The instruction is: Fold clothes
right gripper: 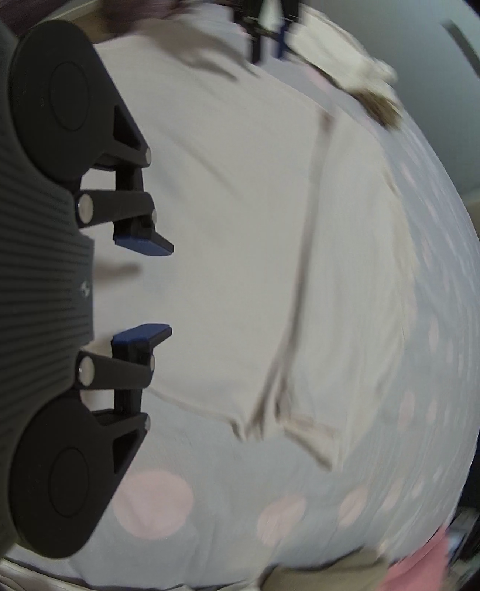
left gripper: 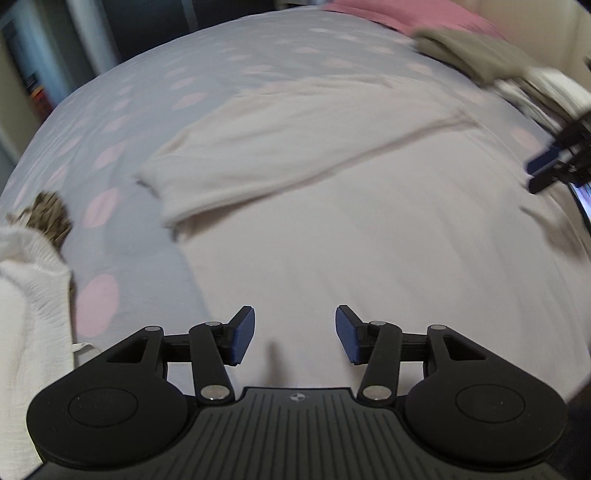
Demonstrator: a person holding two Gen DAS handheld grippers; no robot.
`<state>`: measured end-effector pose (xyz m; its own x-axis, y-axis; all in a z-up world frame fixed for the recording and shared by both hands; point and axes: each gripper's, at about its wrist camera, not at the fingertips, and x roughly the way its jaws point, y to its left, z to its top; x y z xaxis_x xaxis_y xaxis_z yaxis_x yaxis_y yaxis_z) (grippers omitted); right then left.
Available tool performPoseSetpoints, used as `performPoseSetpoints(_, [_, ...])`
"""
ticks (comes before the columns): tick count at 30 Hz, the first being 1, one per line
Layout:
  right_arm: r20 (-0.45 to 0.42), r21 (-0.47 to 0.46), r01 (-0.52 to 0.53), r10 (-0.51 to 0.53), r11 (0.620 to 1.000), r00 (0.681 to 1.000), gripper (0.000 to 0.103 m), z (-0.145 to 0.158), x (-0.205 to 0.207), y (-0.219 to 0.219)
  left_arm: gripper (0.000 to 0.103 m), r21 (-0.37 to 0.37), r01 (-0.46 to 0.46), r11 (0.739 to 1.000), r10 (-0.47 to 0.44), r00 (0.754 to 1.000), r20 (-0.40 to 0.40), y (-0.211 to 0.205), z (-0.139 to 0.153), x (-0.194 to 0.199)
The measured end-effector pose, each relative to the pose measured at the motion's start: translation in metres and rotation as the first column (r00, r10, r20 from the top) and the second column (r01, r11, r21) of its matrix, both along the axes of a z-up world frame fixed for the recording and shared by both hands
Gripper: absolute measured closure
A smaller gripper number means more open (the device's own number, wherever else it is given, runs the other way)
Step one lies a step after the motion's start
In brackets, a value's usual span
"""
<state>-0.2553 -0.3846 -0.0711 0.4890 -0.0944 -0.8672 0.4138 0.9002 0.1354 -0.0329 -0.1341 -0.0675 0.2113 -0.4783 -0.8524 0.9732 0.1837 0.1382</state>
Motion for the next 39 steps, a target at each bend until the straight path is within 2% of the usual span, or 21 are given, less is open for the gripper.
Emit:
performPoseSetpoints(5, [-0.011, -0.036, -0.157, 0.157, 0.987, 0.988, 0.058, -0.005, -0.011, 0.056, 0.056, 0.021, 0.182, 0.983, -0.182, 0.982, 0.048, 0.014, -0.003, -0.051])
performPoseSetpoints(8, [-0.021, -0.086, -0.267, 0.267, 0.960, 0.964, 0.055, -0.004, -0.016, 0.091, 0.053, 0.041, 0.293, 0.955, -0.295, 0.953, 0.068, 0.021, -0.006, -0.083])
performPoseSetpoints(10, [-0.019, -0.111, -0.329, 0.329, 0.938, 0.944, 0.046, -0.001, -0.020, 0.112, 0.052, 0.063, 0.370, 0.927, -0.375, 0.923, 0.087, 0.026, -0.009, -0.104])
performPoseSetpoints(14, [-0.026, -0.148, -0.429, 0.431, 0.891, 0.902, 0.040, 0.003, -0.026, 0.150, 0.048, 0.122, 0.503, 0.856, -0.516, 0.847, 0.127, 0.040, -0.021, -0.140])
performPoseSetpoints(16, [-0.051, -0.184, -0.477, 0.476, 0.860, 0.878, 0.030, 0.000, -0.029, 0.167, 0.044, 0.169, 0.538, 0.826, -0.562, 0.810, 0.167, 0.048, -0.032, -0.146])
performPoseSetpoints(18, [-0.086, -0.204, -0.532, 0.526, 0.822, 0.846, 0.028, -0.006, -0.031, 0.184, 0.042, 0.219, 0.569, 0.793, -0.607, 0.768, 0.204, 0.056, -0.042, -0.152])
performPoseSetpoints(21, [-0.154, -0.215, -0.617, 0.598, 0.757, 0.786, 0.025, -0.020, -0.035, 0.205, 0.042, 0.294, 0.606, 0.739, -0.671, 0.697, 0.252, 0.068, -0.057, -0.161])
performPoseSetpoints(24, [-0.247, -0.264, -0.677, 0.631, 0.687, 0.736, 0.025, -0.035, -0.041, 0.217, 0.042, 0.371, 0.631, 0.681, -0.731, 0.617, 0.292, 0.081, -0.073, -0.170])
performPoseSetpoints(27, [-0.329, -0.316, -0.708, 0.628, 0.631, 0.706, 0.025, -0.047, -0.048, 0.217, 0.042, 0.449, 0.645, 0.619, -0.785, 0.529, 0.323, 0.093, -0.088, -0.179])
performPoseSetpoints(28, [-0.348, -0.327, -0.713, 0.623, 0.620, 0.701, 0.025, -0.050, -0.050, 0.215, 0.042, 0.462, 0.644, 0.610, -0.792, 0.516, 0.326, 0.095, -0.091, -0.180])
performPoseSetpoints(30, [-0.367, -0.338, -0.711, 0.609, 0.616, 0.703, 0.025, -0.053, -0.052, 0.210, 0.042, 0.457, 0.634, 0.623, -0.781, 0.537, 0.320, 0.093, -0.089, -0.176])
performPoseSetpoints(32, [-0.370, -0.342, -0.706, 0.602, 0.621, 0.708, 0.031, -0.053, -0.052, 0.206, 0.044, 0.453, 0.624, 0.636, -0.769, 0.557, 0.313, 0.090, -0.087, -0.172])
performPoseSetpoints(33, [-0.367, -0.348, -0.697, 0.593, 0.627, 0.717, 0.041, -0.051, -0.051, 0.203, 0.048, 0.451, 0.619, 0.643, -0.763, 0.567, 0.310, 0.089, -0.086, -0.170])
performPoseSetpoints(35, [-0.340, -0.325, -0.673, 0.582, 0.665, 0.739, 0.051, -0.042, -0.051, 0.195, 0.057, 0.446, 0.609, 0.656, -0.751, 0.587, 0.303, 0.087, -0.085, -0.166])
performPoseSetpoints(37, [-0.312, -0.309, -0.640, 0.561, 0.704, 0.767, 0.080, -0.032, -0.052, 0.185, 0.070, 0.442, 0.598, 0.669, -0.738, 0.607, 0.296, 0.085, -0.083, -0.162])
performPoseSetpoints(39, [-0.287, -0.300, -0.608, 0.538, 0.735, 0.792, 0.084, -0.023, -0.052, 0.174, 0.081, 0.426, 0.577, 0.697, -0.708, 0.650, 0.277, 0.080, -0.076, -0.153])
